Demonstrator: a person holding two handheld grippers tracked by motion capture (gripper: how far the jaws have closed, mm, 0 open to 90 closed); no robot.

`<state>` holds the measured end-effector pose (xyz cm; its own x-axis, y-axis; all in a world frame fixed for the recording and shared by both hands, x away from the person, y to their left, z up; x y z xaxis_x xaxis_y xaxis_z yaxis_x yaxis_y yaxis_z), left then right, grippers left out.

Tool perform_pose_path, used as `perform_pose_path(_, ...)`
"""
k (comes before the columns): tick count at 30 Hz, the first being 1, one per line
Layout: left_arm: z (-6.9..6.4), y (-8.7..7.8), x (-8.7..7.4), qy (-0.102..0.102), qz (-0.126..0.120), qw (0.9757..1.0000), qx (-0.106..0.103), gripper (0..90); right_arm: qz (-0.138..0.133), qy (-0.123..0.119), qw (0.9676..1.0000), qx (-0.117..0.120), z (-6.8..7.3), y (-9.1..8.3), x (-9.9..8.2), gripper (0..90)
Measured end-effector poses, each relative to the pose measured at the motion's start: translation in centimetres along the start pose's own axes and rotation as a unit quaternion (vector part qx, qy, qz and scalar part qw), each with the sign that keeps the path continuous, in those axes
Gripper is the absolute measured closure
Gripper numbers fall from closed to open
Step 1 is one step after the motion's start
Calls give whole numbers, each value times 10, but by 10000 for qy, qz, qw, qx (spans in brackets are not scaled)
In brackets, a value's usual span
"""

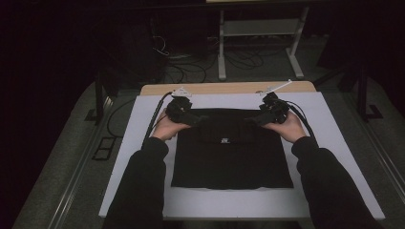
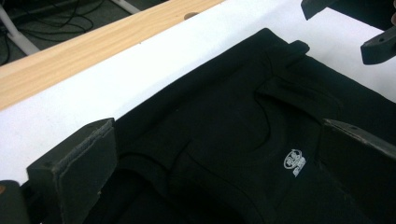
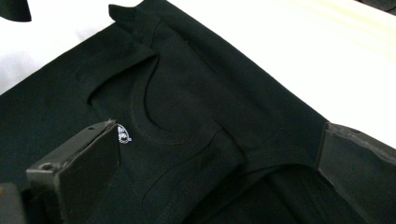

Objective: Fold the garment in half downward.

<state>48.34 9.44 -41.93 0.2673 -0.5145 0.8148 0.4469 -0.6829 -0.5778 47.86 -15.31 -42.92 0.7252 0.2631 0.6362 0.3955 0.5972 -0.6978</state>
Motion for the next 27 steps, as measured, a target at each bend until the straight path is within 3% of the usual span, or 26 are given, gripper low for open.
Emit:
perform_pose_path(3,1,4,-2,-9,10,10000,-33,0,14,19,10000,51,-1,4,-2,22)
perform_pose_path(9,1,18,-8,-241,-10,9996,-116,0,24,49,9998,179,-2,11,-3,132)
perform_pose_path(12,1,23,-11,-314,-29,9993,-185,62,47,102,9998,183,-4,14,-4,148)
perform_pose_path(19,4,30,-18,-507,40,9985,-213,84,175,229,9994,179,-12,23,-8,233)
perform_pose_path(22,7,31,-23,-400,164,9986,-306,117,151,300,9992,228,-15,25,-8,291)
perform_pose_path(27,8,35,-28,-534,174,9975,-420,161,141,387,9990,195,-18,28,-7,357)
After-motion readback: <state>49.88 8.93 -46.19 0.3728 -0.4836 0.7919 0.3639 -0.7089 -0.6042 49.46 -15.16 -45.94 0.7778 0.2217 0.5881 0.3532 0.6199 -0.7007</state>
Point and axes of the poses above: each handheld gripper's, and its own axes: y roughly forward along the jaws, x roughly out of its top, z roughly to its left, the point moved 7 cm from there along y, roughly forward along the jaws, and after that the axes turned 13 degrees about y, right-handed, at the moved point
